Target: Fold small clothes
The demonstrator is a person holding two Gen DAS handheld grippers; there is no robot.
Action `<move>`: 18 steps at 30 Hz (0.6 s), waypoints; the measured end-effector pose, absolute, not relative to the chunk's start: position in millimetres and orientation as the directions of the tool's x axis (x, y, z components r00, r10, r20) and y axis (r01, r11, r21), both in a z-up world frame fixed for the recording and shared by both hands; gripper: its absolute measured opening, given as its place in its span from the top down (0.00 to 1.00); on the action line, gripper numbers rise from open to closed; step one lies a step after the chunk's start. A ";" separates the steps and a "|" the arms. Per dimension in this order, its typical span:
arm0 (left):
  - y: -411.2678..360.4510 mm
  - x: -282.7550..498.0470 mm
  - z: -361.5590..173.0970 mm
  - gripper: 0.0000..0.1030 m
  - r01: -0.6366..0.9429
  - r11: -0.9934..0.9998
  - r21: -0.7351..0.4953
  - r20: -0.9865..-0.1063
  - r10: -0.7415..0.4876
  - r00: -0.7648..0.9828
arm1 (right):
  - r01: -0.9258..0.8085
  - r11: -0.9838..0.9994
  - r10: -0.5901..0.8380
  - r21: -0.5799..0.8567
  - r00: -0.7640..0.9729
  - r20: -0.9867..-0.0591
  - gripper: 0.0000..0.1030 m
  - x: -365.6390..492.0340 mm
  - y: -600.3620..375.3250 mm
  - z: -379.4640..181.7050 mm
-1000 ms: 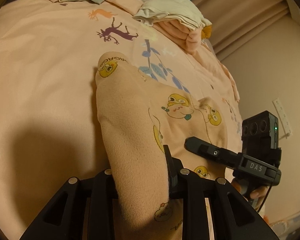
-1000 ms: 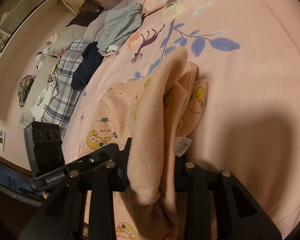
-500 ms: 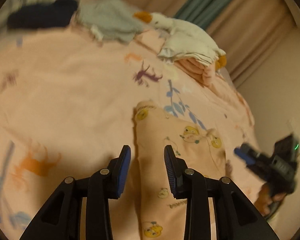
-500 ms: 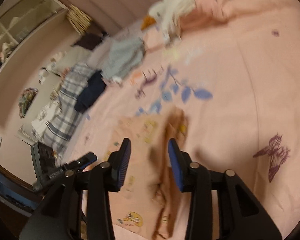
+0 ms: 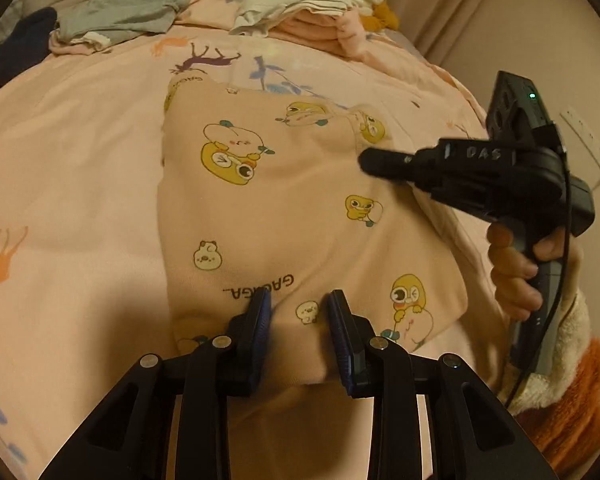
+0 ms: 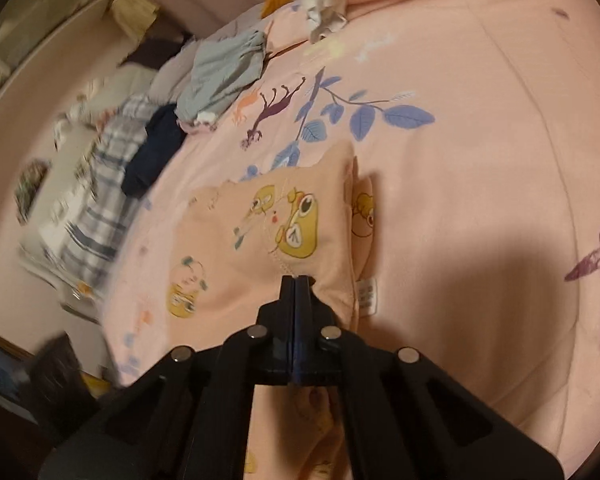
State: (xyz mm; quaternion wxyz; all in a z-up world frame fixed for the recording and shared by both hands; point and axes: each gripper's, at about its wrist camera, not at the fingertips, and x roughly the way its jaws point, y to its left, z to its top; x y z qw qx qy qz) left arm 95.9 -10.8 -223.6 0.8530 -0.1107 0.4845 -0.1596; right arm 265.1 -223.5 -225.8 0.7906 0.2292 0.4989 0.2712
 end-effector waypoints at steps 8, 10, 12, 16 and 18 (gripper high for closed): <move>-31.7 73.6 -212.6 0.69 0.269 0.932 -0.245 -0.815 -0.348 0.464 | -0.319 0.743 0.664 0.588 0.457 -0.591 0.91 266.6 -204.4 -186.7; -33.1 81.7 -230.1 0.69 0.244 0.935 -0.257 -0.846 -0.339 0.411 | -0.285 0.811 0.583 0.511 0.453 -0.674 0.95 285.3 -191.5 -200.0; -26.3 85.7 -228.6 0.69 0.230 0.924 -0.305 -0.834 -0.376 0.405 | -0.230 0.861 0.508 0.454 0.446 -0.737 1.00 297.8 -188.8 -220.1; -18.6 85.5 -219.8 0.69 0.214 0.936 -0.279 -0.863 -0.342 0.370 | -0.211 0.838 0.541 0.503 0.451 -0.710 1.00 298.5 -201.2 -225.6; -12.5 81.4 -205.0 0.69 0.193 0.934 -0.301 -0.847 -0.355 0.395 | -0.222 0.843 0.535 0.490 0.444 -0.719 0.94 287.7 -202.1 -213.7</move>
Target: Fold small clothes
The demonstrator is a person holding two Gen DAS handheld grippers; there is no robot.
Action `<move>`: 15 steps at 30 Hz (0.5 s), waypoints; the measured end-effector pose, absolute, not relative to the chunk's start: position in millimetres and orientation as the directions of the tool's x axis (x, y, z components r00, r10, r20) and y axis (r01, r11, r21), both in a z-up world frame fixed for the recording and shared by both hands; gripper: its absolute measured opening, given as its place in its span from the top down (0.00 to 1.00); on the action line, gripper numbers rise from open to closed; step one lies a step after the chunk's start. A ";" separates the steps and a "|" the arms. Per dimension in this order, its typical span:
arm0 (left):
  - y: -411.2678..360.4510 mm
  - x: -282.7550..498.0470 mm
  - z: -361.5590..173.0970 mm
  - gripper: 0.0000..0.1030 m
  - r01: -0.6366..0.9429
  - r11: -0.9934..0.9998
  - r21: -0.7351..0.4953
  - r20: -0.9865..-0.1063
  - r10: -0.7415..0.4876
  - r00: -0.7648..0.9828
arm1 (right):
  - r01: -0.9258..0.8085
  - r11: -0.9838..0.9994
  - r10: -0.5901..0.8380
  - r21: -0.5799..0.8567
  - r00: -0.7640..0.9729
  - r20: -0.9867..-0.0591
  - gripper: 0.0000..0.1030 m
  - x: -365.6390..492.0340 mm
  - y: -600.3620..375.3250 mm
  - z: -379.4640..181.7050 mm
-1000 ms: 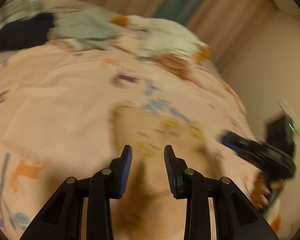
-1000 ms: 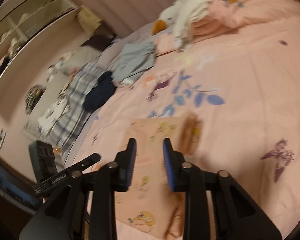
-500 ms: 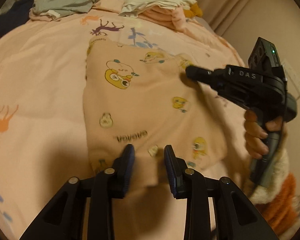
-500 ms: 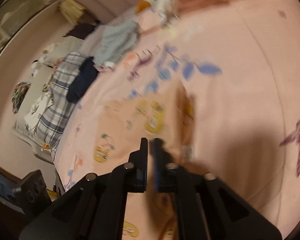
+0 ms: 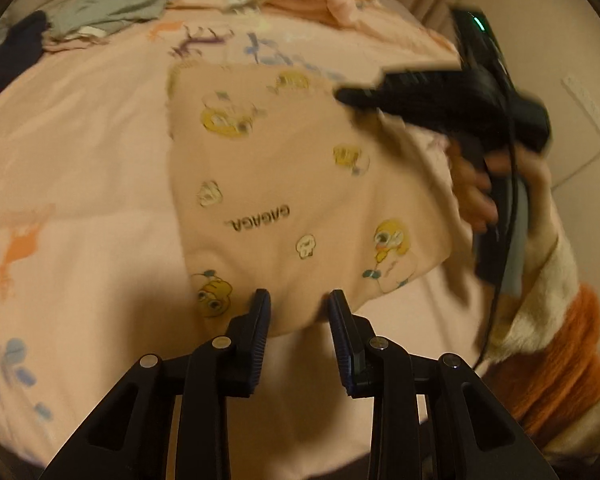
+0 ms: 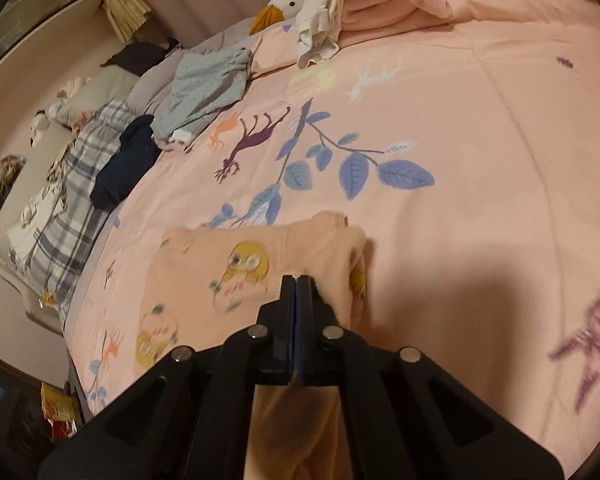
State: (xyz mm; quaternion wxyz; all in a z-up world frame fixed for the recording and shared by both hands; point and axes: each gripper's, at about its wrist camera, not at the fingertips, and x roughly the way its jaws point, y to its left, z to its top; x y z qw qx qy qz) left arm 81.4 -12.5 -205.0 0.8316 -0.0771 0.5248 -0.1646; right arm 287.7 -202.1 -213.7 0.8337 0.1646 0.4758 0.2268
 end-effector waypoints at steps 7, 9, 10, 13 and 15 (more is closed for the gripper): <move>-6.5 77.7 -185.9 0.69 0.178 0.929 -0.324 -0.752 -0.367 0.547 | -0.383 0.786 0.614 0.486 0.385 -0.689 0.91 197.1 -194.7 -179.0; -12.8 88.6 -208.2 0.69 0.155 0.929 -0.335 -0.807 -0.368 0.462 | -0.409 0.783 0.610 0.469 0.355 -0.708 0.91 173.6 -193.8 -191.4; -12.3 94.0 -221.8 0.69 0.127 0.942 -0.310 -0.842 -0.335 0.423 | -0.408 0.804 0.573 0.434 0.332 -0.749 0.94 165.1 -193.2 -205.2; -13.8 88.8 -232.0 0.69 0.142 0.960 -0.241 -0.840 -0.279 0.464 | -0.393 0.855 0.475 0.338 0.331 -0.816 1.00 157.1 -196.4 -230.9; -13.1 87.0 -231.0 0.69 0.140 0.962 -0.236 -0.834 -0.274 0.478 | -0.409 0.845 0.489 0.343 0.336 -0.805 1.00 155.5 -199.9 -229.2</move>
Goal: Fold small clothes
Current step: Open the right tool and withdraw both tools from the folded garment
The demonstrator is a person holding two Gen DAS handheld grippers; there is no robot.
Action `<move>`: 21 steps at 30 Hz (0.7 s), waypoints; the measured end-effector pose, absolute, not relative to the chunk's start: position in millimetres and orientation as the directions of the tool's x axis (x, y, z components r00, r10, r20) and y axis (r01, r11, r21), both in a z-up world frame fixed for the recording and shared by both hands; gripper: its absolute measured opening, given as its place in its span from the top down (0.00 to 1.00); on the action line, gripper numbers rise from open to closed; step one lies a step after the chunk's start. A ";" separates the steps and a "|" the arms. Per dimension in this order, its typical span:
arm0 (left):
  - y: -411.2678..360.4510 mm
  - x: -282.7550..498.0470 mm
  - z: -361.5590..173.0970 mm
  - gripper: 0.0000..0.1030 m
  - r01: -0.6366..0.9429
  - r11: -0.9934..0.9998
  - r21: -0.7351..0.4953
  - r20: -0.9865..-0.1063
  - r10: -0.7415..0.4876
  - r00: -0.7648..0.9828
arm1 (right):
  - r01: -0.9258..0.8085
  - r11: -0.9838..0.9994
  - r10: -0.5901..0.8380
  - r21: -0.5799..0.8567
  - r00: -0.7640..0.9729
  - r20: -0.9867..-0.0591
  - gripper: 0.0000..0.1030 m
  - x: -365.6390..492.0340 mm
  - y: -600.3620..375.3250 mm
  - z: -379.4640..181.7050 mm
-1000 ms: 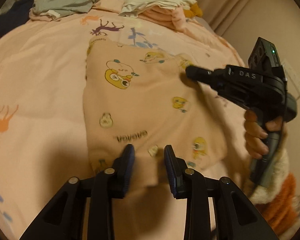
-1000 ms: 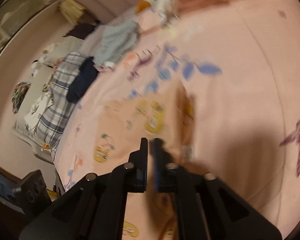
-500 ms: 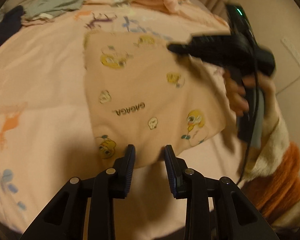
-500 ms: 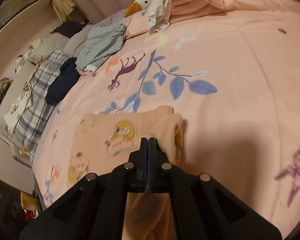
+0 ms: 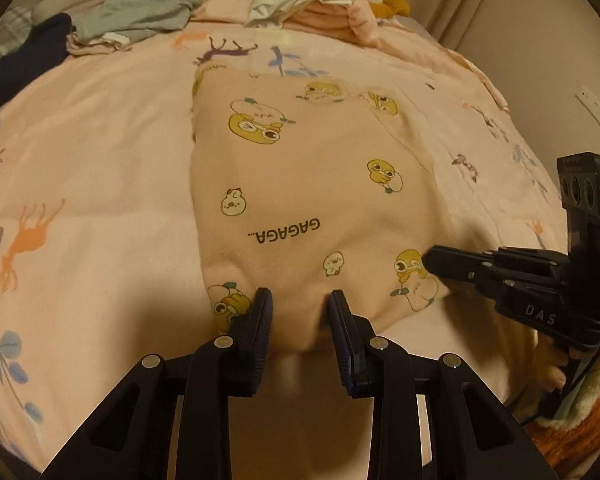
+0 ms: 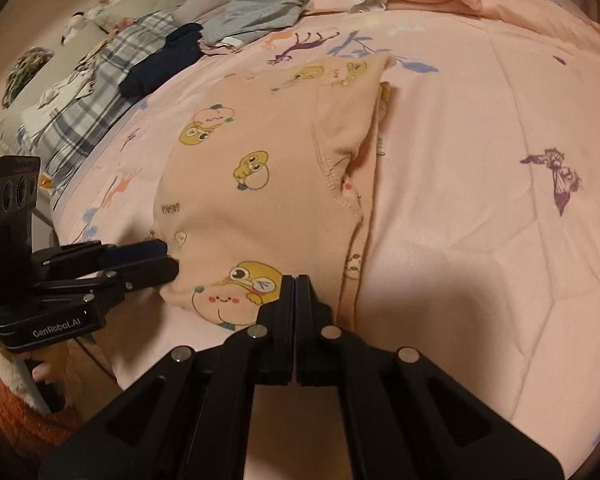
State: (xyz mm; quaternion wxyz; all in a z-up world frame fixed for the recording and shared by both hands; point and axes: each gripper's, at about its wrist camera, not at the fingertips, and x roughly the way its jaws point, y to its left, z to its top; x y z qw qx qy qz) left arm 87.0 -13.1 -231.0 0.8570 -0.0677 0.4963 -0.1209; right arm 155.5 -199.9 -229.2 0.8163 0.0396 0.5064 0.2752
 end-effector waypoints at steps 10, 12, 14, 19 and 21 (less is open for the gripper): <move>-16.9 70.5 -216.4 0.47 0.108 0.976 -0.187 -0.845 -0.216 0.488 | -0.434 0.851 0.467 0.295 0.373 -0.802 0.77 141.8 -190.5 -211.9; -12.9 62.1 -200.9 0.29 0.085 0.981 -0.175 -0.828 -0.193 0.527 | -0.408 0.862 0.460 0.300 0.385 -0.800 0.38 137.5 -191.6 -199.0; -6.6 45.2 -176.0 0.14 0.053 0.989 -0.140 -0.778 -0.143 0.612 | -0.334 0.897 0.423 0.288 0.466 -0.777 0.04 129.5 -199.3 -177.9; -0.3 13.7 -128.8 0.01 -0.051 0.998 -0.026 -0.689 0.019 0.724 | -0.216 0.914 0.406 0.345 0.532 -0.743 0.01 119.7 -224.8 -132.6; -0.5 7.9 -118.0 0.01 -0.056 0.998 -0.022 -0.681 0.026 0.732 | -0.181 0.913 0.402 0.365 0.549 -0.733 0.01 114.3 -233.6 -115.5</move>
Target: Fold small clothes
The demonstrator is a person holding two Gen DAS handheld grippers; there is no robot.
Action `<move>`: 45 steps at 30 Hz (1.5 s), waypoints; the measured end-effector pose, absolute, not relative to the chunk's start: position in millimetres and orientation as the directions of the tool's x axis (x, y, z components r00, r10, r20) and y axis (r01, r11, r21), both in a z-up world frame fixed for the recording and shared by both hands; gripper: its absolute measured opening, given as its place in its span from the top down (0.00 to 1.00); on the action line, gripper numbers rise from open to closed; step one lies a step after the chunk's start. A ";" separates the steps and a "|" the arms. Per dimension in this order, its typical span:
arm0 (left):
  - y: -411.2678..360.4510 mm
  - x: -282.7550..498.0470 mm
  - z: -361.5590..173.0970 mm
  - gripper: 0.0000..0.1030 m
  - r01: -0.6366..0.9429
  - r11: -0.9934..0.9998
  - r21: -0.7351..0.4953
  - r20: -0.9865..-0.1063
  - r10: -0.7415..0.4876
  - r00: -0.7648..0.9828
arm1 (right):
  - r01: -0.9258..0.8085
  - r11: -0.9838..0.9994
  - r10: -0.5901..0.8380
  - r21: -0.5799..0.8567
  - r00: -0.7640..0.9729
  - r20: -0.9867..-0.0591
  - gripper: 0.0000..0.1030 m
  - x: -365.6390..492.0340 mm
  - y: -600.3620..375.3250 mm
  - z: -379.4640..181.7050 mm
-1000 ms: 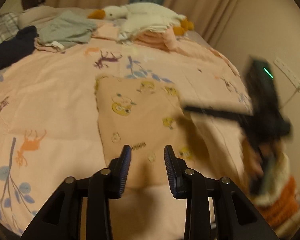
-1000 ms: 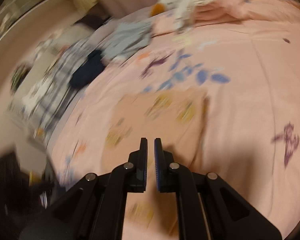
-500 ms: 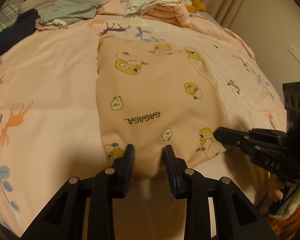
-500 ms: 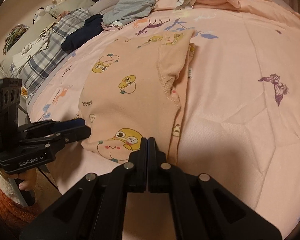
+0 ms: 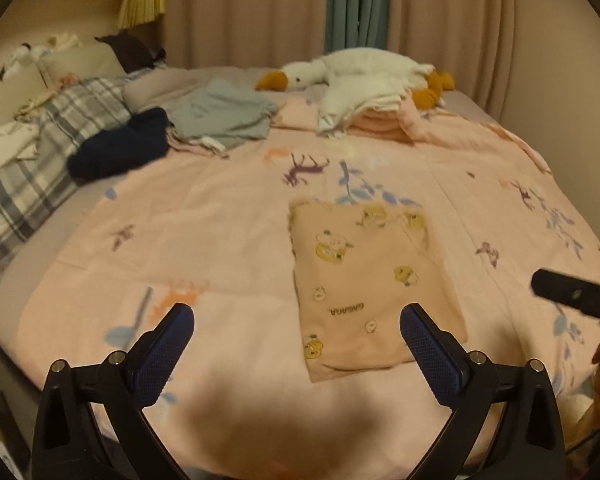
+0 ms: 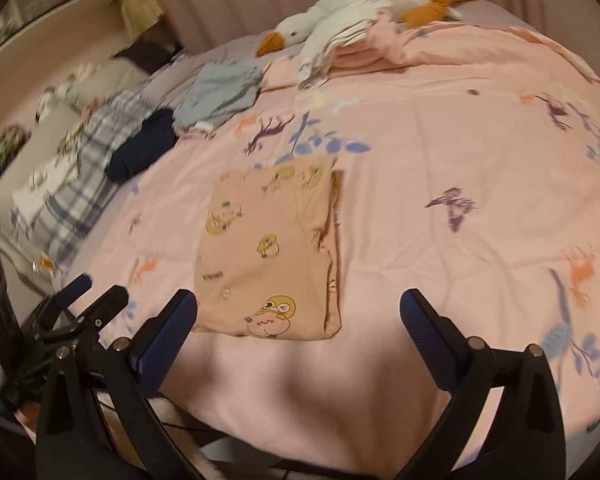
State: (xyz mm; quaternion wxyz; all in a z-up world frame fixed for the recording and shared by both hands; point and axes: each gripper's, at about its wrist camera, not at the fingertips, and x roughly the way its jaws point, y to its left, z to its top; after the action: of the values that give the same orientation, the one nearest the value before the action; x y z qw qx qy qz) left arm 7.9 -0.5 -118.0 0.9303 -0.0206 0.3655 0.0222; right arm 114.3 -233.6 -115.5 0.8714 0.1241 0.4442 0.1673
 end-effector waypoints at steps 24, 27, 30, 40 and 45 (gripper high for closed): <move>20.8 -3.3 -79.4 0.01 -0.187 0.973 -0.133 -0.621 0.065 0.781 | -0.164 0.933 0.350 0.319 0.614 -0.708 0.01 98.7 -226.4 -63.2; 19.1 -4.1 -80.4 0.01 -0.167 0.977 -0.131 -0.627 0.049 0.777 | -0.159 0.937 0.342 0.312 0.608 -0.717 0.01 98.1 -225.9 -66.4; 16.9 -5.6 -80.2 0.01 -0.175 0.977 -0.126 -0.630 0.057 0.775 | -0.133 0.942 0.323 0.309 0.609 -0.724 0.01 102.1 -229.5 -67.7; 7.0 -4.3 -78.3 0.01 -0.136 0.984 -0.111 -0.625 0.037 0.780 | -0.083 0.954 0.270 0.288 0.654 -0.706 0.01 100.2 -239.5 -60.3; 4.0 -2.2 -78.0 0.01 -0.131 0.984 -0.121 -0.631 0.026 0.775 | -0.073 0.960 0.251 0.269 0.641 -0.725 0.01 104.1 -239.0 -63.8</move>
State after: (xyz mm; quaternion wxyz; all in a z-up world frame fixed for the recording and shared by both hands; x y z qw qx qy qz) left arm -2.2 4.0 -78.0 0.9389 -0.0789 0.3326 0.0416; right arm 104.1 -239.0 -63.8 0.8995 0.1078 0.4138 0.0902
